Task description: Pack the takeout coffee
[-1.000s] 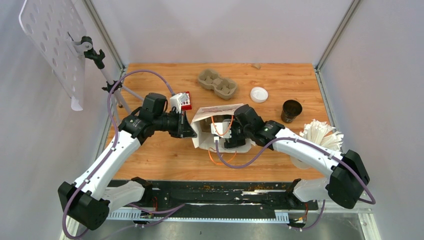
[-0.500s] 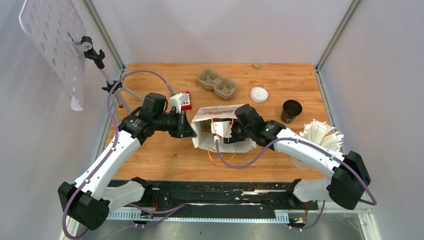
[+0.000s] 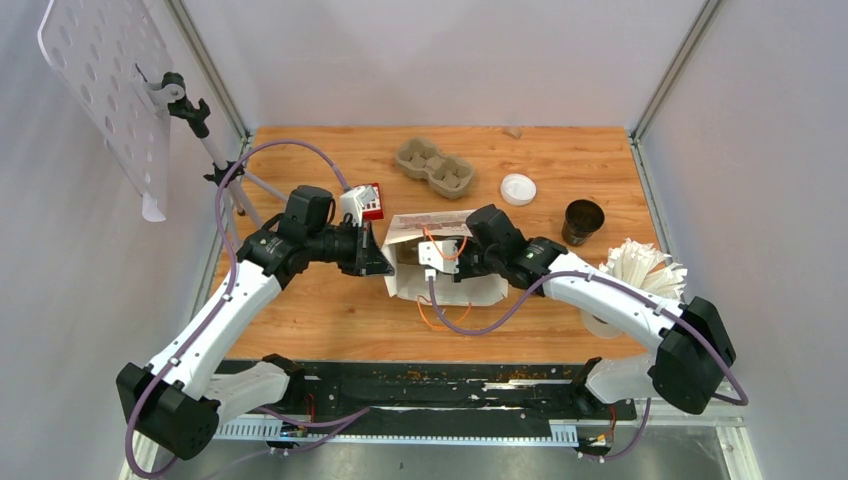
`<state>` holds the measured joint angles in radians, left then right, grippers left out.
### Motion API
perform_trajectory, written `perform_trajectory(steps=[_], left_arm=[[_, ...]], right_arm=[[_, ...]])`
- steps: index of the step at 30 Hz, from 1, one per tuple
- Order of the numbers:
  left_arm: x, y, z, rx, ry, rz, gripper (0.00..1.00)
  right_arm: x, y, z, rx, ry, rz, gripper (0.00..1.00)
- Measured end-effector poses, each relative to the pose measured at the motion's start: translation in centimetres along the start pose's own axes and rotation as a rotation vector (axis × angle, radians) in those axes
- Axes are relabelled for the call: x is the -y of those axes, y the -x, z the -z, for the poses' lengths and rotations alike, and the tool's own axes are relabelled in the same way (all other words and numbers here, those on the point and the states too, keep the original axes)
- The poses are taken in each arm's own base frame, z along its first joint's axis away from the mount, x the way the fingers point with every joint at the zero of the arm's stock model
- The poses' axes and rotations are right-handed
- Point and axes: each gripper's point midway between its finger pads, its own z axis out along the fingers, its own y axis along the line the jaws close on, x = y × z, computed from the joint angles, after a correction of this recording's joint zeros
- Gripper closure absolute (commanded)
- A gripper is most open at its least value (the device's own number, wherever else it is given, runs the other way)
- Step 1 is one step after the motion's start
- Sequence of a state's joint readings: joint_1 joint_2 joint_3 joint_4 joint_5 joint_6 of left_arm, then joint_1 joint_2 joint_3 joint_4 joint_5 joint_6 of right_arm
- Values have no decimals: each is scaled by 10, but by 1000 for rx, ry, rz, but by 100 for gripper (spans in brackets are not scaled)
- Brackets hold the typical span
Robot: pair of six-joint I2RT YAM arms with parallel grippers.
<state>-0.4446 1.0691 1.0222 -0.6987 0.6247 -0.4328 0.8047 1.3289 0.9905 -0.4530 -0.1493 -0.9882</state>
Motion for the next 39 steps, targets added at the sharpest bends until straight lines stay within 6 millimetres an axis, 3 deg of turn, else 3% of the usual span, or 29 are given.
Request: perform_trajectory(steps=[4, 9, 16, 21, 39], left_arm=[[0, 0, -1, -5, -4, 2, 100], [0, -1, -3, -14, -10, 8, 100], [1, 1, -5, -11, -23, 6, 100], [2, 3, -6, -10, -28, 6, 100], [1, 2, -6, -12, -27, 1, 100]], right_arm=[[0, 2, -9, 5, 11, 1, 100], [4, 2, -22, 0, -9, 16, 99], [27, 3, -24, -2, -132, 37, 100], [26, -9, -28, -36, -167, 51, 99], [43, -18, -33, -67, -284, 27, 100]])
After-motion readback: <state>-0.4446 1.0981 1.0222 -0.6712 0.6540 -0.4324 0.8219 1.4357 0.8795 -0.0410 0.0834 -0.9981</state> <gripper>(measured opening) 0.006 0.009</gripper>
